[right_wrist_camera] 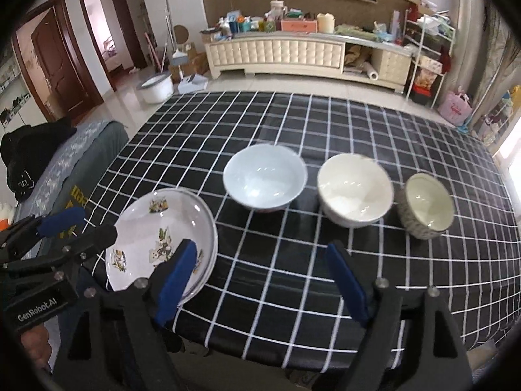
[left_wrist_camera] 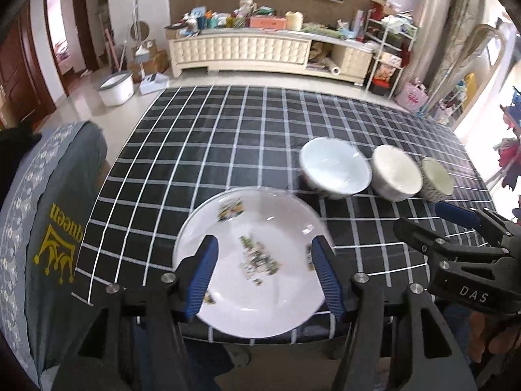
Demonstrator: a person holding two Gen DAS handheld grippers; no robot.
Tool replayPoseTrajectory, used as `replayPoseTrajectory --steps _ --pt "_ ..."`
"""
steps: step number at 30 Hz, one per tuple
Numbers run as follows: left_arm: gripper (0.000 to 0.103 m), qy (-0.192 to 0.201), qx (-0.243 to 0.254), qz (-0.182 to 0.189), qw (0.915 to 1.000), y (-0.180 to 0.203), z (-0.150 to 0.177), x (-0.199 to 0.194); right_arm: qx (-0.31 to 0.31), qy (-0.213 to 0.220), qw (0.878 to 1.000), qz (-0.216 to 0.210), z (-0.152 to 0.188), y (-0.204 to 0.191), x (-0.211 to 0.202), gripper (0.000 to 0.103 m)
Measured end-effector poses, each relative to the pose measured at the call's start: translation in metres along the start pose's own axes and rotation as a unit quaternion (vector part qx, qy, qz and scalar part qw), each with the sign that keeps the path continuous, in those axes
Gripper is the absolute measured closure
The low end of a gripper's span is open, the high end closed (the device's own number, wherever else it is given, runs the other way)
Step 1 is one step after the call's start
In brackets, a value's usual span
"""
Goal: Organize plates and bowls
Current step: 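Open the left gripper and withdraw it from the plate stack, then move the left gripper to the rim of the plain white bowl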
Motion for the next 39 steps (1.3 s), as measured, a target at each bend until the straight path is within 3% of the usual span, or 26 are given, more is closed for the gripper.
replayPoseTrajectory --steps 2,10,24,39 --pt "0.038 0.011 0.006 0.006 0.9999 0.010 -0.007 -0.005 0.001 0.005 1.000 0.002 -0.004 0.007 -0.006 0.018" --pt "0.038 0.034 0.025 0.033 0.9986 0.045 -0.033 -0.012 0.010 0.024 1.000 0.008 -0.020 0.031 -0.018 0.018" --pt "0.038 0.026 0.053 0.040 0.9974 0.073 -0.062 0.017 0.004 0.025 1.000 0.009 -0.049 0.048 0.007 0.018" --pt "0.038 0.007 0.050 0.038 0.9980 0.054 -0.096 0.075 -0.018 -0.003 1.000 -0.001 -0.071 0.040 0.073 0.018"
Point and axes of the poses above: each gripper's, at about its wrist camera, not at the fingertips, and x roughly the way its jaws point, y to its right, z to its underside, the point moved 7 cm from there along x, roughly the way its jaws point, and after that the axes turned 10 degrees about y, right-handed, at the moved point
